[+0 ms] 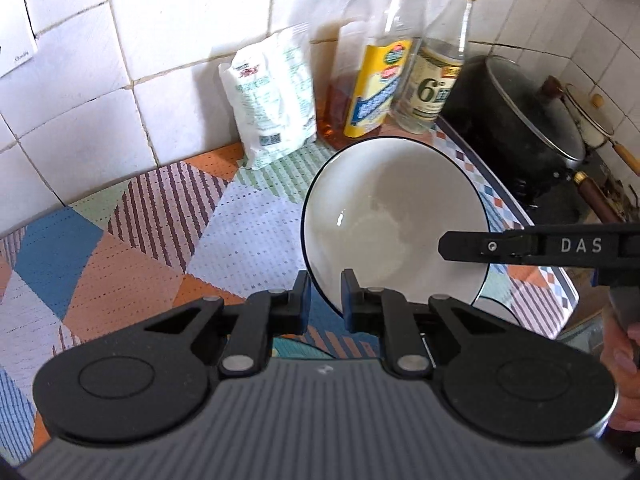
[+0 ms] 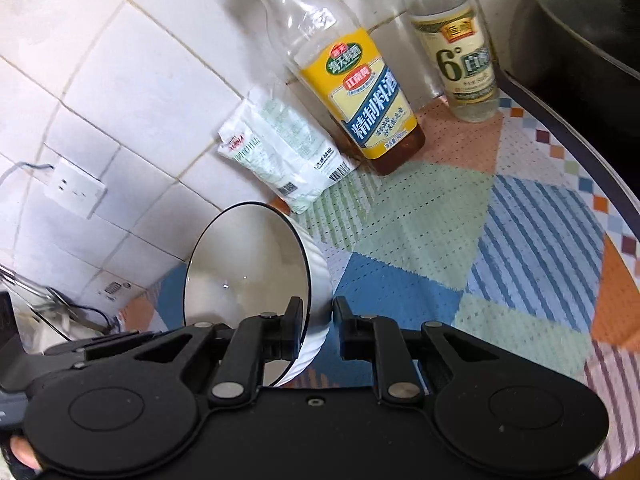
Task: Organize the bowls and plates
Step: 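Carry the bowl with the right tool and lower it into the bowl stack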
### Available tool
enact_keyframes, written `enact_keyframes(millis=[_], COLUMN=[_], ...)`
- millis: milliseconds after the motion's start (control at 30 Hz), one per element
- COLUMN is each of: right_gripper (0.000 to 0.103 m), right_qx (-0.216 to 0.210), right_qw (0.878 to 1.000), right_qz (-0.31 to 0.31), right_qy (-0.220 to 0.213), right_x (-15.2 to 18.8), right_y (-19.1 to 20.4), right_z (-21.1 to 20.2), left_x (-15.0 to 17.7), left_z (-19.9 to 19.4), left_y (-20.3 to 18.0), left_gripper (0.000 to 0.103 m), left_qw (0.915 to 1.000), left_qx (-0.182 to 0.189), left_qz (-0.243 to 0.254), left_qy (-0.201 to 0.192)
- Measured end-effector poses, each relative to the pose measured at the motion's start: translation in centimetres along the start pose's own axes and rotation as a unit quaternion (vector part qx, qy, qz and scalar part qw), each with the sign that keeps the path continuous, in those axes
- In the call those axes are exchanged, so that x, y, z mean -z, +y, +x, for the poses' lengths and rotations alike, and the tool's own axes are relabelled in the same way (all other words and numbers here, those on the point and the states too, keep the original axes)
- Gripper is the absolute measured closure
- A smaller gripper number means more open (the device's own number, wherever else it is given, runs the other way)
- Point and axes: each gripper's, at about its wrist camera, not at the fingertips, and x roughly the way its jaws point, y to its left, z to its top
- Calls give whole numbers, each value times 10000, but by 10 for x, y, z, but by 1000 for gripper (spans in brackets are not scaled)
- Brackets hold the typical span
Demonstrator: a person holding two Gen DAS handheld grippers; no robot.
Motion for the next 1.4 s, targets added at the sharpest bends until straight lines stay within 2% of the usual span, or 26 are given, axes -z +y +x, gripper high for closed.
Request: enact_keyframes(millis=[200, 267, 533, 733, 900, 1167, 1267, 1400], right_gripper=[82, 82, 81, 81, 81, 81, 81, 81], right_qx=[-74, -82, 111, 265, 399, 934, 1190, 1504], right_qw=[9995, 9990, 9972, 9963, 9954, 9881, 9821, 9706], right_qz=[174, 222, 325, 290, 65, -587, -934, -1420], right_qy=[-242, -386, -658, -770, -870, -1071, -1121, -1228], right_x=[23, 33, 73, 95, 105, 116, 120, 127], right_y=[-6, -9, -22, -31, -32, -20, -14, -4], right_z=[-31, -42, -70, -76, -74, -72, -70, -65], left_x=[14, 20, 43, 57, 67, 77, 80, 82], left_z=[-18, -22, -23, -19, -11, 2, 7, 7], left_y=[-22, -31, -49, -67, -70, -71, -74, -82], left_gripper=[89, 89, 89, 88, 88, 89, 88, 87], left_qw=[9999, 9998, 9992, 9992, 9984, 9978, 9972, 9961], left_qx=[44, 77, 279, 78, 13, 99, 25, -178], left_qz=[125, 168, 150, 360, 538, 555, 621, 800], left_qy=[-30, 66, 226, 152, 161, 334, 412, 328])
